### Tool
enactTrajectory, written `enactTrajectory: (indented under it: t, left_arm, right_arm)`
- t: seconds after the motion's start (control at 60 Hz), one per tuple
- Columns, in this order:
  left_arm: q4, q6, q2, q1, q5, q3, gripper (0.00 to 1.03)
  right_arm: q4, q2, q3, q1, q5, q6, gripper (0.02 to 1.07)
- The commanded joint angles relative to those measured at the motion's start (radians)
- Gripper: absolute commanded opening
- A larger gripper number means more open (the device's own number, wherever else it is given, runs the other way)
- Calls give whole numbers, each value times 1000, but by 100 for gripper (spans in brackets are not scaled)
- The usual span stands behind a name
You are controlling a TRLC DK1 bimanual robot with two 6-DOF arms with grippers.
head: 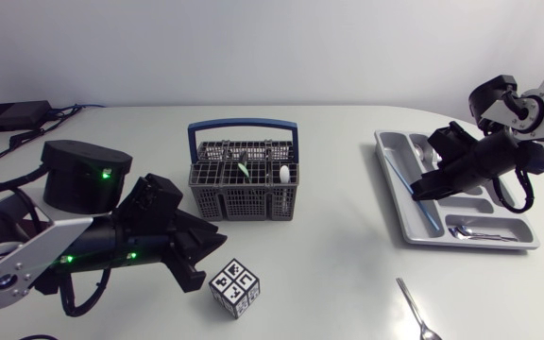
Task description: Transfer all utensils from the basket to the drawer tray.
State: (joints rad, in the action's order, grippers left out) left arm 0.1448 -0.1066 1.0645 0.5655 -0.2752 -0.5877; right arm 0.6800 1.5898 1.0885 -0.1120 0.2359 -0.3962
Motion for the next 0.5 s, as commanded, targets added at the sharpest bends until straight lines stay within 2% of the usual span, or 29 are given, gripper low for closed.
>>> enactTrajectory:
  t: [0.0,0.35,0.483]
  left_arm:
    - [10,-19,-18,-9,5,32,33]
    - [18,-19,-35,-9,7,42,33]
    - [24,-19,-51,-10,8,46,33]
  right_arm:
    - [-13,82,48,-46,3,66,8]
    - [-102,265,154,-69,-29,195,8]
    - [-117,294,166,-63,-44,204,23]
